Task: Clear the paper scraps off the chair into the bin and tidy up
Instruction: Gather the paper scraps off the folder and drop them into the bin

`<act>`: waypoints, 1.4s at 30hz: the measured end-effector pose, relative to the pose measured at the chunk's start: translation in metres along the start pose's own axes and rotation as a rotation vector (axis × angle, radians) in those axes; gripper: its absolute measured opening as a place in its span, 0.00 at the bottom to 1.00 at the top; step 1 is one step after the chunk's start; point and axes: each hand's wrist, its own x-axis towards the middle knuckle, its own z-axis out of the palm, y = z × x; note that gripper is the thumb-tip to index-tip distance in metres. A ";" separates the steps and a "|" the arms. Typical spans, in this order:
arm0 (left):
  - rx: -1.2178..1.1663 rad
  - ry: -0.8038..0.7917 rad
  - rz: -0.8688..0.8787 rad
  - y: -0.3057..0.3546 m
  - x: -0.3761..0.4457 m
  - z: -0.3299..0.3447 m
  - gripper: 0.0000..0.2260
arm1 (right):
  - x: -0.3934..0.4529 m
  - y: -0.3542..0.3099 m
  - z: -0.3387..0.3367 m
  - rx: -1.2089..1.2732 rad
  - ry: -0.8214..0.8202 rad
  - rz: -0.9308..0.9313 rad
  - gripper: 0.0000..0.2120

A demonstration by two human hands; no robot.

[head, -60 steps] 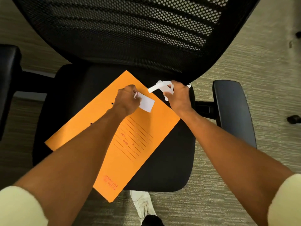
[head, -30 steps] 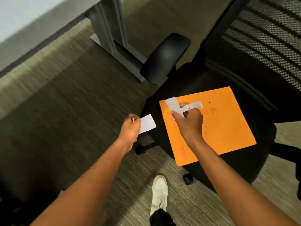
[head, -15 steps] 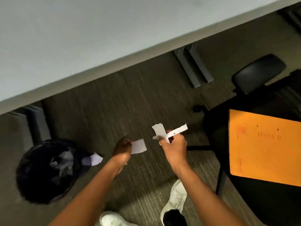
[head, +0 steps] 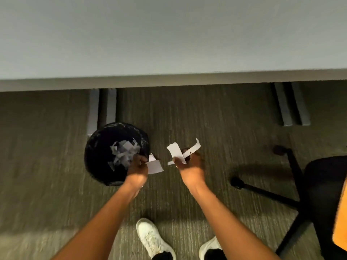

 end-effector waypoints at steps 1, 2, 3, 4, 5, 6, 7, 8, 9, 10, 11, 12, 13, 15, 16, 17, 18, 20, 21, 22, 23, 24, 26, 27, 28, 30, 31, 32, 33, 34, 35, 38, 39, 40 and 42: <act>-0.013 0.018 -0.024 -0.006 0.006 -0.010 0.10 | -0.001 -0.003 0.014 -0.028 -0.027 -0.011 0.06; -0.028 0.027 -0.055 -0.010 0.012 -0.018 0.10 | -0.001 -0.006 0.025 -0.054 -0.048 -0.017 0.07; -0.044 0.040 -0.087 -0.016 0.018 -0.028 0.11 | -0.003 -0.010 0.039 -0.082 -0.072 -0.026 0.07; -0.051 0.060 -0.106 -0.022 0.024 -0.036 0.11 | -0.004 -0.014 0.053 -0.099 -0.088 -0.031 0.08; -0.048 0.087 -0.110 -0.028 0.030 -0.045 0.11 | -0.005 -0.017 0.066 -0.112 -0.093 -0.043 0.07; -0.044 0.113 -0.108 -0.034 0.036 -0.054 0.11 | -0.005 -0.021 0.078 -0.125 -0.093 -0.052 0.07; -0.041 0.135 -0.112 -0.037 0.041 -0.061 0.10 | -0.005 -0.024 0.087 -0.145 -0.091 -0.065 0.08; -0.035 0.153 -0.127 -0.042 0.046 -0.070 0.10 | -0.006 -0.027 0.099 -0.166 -0.090 -0.078 0.08; -0.020 0.169 -0.144 -0.047 0.052 -0.079 0.12 | -0.007 -0.030 0.110 -0.180 -0.087 -0.091 0.09; -0.001 0.184 -0.153 -0.051 0.058 -0.086 0.14 | -0.008 -0.034 0.120 -0.189 -0.086 -0.105 0.09; 0.013 0.202 -0.150 -0.054 0.063 -0.093 0.14 | -0.009 -0.036 0.130 -0.194 -0.087 -0.118 0.08; 0.015 0.223 -0.135 -0.057 0.067 -0.097 0.14 | -0.010 -0.039 0.137 -0.195 -0.089 -0.133 0.08; 0.008 0.241 -0.120 -0.061 0.070 -0.103 0.14 | -0.010 -0.041 0.146 -0.203 -0.092 -0.153 0.08; -0.024 0.259 -0.103 -0.064 0.076 -0.113 0.11 | -0.012 -0.044 0.162 -0.225 -0.095 -0.200 0.09; -0.046 0.261 -0.103 -0.065 0.079 -0.117 0.10 | -0.012 -0.046 0.169 -0.224 -0.095 -0.210 0.09; -0.071 0.263 -0.108 -0.066 0.081 -0.121 0.10 | -0.012 -0.048 0.175 -0.218 -0.097 -0.215 0.09; -0.094 0.266 -0.113 -0.067 0.083 -0.125 0.09 | -0.012 -0.049 0.181 -0.221 -0.102 -0.221 0.09; -0.123 0.272 -0.108 -0.068 0.086 -0.131 0.10 | -0.011 -0.051 0.192 -0.219 -0.122 -0.236 0.10; -0.135 0.274 -0.106 -0.068 0.087 -0.134 0.10 | -0.012 -0.052 0.196 -0.197 -0.137 -0.238 0.11; -0.148 0.278 -0.103 -0.068 0.087 -0.136 0.11 | -0.012 -0.054 0.199 -0.173 -0.154 -0.236 0.13; -0.160 0.281 -0.102 -0.068 0.088 -0.137 0.11 | -0.012 -0.056 0.202 -0.156 -0.169 -0.240 0.14; -0.175 0.280 -0.099 -0.067 0.088 -0.139 0.10 | -0.011 -0.057 0.205 -0.145 -0.180 -0.246 0.14; -0.246 0.255 -0.079 -0.065 0.092 -0.139 0.08 | -0.010 -0.057 0.209 -0.112 -0.206 -0.236 0.17; -0.290 0.236 -0.064 -0.063 0.093 -0.139 0.09 | -0.009 -0.057 0.210 -0.090 -0.220 -0.214 0.18; -0.317 0.222 -0.043 -0.062 0.095 -0.138 0.12 | -0.008 -0.056 0.212 -0.077 -0.229 -0.193 0.19; -0.323 0.208 -0.004 -0.060 0.098 -0.137 0.21 | -0.006 -0.053 0.213 -0.078 -0.230 -0.175 0.20; -0.320 0.201 0.008 -0.059 0.099 -0.136 0.23 | -0.005 -0.051 0.212 -0.086 -0.225 -0.177 0.20; -0.320 0.190 0.016 -0.059 0.100 -0.136 0.23 | -0.004 -0.050 0.210 -0.094 -0.218 -0.183 0.19; -0.320 0.172 0.020 -0.060 0.101 -0.135 0.22 | -0.003 -0.048 0.208 -0.104 -0.211 -0.193 0.18; -0.313 0.153 0.023 -0.061 0.102 -0.134 0.22 | -0.002 -0.046 0.206 -0.110 -0.204 -0.205 0.17; -0.302 0.135 0.022 -0.062 0.102 -0.134 0.21 | -0.001 -0.044 0.204 -0.114 -0.199 -0.212 0.17; -0.300 0.103 0.040 -0.066 0.099 -0.128 0.17 | 0.002 -0.038 0.196 -0.124 -0.199 -0.205 0.19; -0.289 0.105 0.053 -0.068 0.097 -0.125 0.16 | 0.003 -0.036 0.193 -0.122 -0.202 -0.203 0.19; -0.266 0.116 0.063 -0.069 0.095 -0.121 0.16 | 0.004 -0.034 0.190 -0.126 -0.205 -0.199 0.20; -0.221 0.140 0.058 -0.073 0.092 -0.112 0.17 | 0.006 -0.029 0.183 -0.139 -0.210 -0.183 0.21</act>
